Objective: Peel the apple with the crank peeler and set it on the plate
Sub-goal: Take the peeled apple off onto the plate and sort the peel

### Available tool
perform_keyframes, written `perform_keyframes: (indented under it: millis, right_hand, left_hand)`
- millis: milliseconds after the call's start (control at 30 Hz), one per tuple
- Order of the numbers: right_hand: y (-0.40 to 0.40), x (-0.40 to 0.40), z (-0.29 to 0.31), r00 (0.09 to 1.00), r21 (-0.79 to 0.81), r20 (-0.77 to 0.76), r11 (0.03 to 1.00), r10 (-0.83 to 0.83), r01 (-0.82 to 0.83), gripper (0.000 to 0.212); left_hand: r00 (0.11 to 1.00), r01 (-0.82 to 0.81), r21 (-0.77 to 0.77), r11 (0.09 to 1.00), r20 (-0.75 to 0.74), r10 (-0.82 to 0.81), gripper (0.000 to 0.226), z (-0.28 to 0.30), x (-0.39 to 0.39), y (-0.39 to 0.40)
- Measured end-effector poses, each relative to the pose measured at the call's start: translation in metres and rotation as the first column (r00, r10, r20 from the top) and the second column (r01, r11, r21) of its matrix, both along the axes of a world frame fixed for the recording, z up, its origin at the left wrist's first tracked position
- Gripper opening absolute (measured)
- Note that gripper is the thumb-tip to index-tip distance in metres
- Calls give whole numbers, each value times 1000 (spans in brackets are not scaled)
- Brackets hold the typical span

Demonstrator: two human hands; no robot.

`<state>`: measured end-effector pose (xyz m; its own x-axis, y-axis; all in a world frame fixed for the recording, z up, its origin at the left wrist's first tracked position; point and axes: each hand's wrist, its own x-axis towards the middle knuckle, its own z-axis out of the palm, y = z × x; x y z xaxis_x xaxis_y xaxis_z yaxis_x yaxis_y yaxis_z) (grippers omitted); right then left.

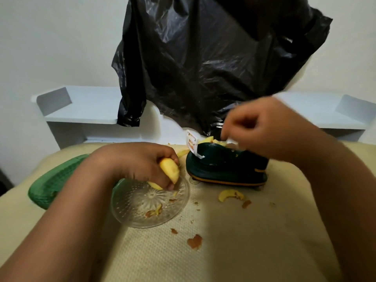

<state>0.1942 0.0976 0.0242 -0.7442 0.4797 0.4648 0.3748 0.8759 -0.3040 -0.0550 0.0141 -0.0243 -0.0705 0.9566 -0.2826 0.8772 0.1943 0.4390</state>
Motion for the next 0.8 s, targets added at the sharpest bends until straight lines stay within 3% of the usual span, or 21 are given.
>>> perform_keyframes:
  millis: [33,67,133,300,500,533,633,800]
  right_hand:
    - [-5,-4,0,945,-161,326,983,-28,84,12]
    - [-7,-6,-3,826,-221,564,961,-14,167,10]
    - [-5,-10,-13,667,-195,744,950,-18,243,14]
    - [-2,-22,-31,583,-175,811,930,-50,322,14]
    - [-11,-37,-49,522,-59,849,969,-78,241,8]
    - [-13,-39,-51,523,-25,847,975,-96,219,15]
    - [-18,-45,-58,525,62,840,986,-136,157,34]
    - [-19,-48,-59,554,49,827,994,-94,96,26]
  left_hand:
    - [1000,14,-27,1000,21,-13,50,0,0,0]
    - [999,25,-41,999,42,-23,49,1,-1,0]
    - [997,31,-24,999,65,-29,50,3,-3,0]
    - [988,25,39,999,151,-30,65,4,-8,2]
    - [990,40,-10,999,137,-39,54,1,-9,0]
    - [988,32,7,999,149,-33,53,0,-9,0]
    - [980,-49,111,993,199,26,42,0,-8,3]
    - [968,-241,227,944,125,217,33,-5,-14,5]
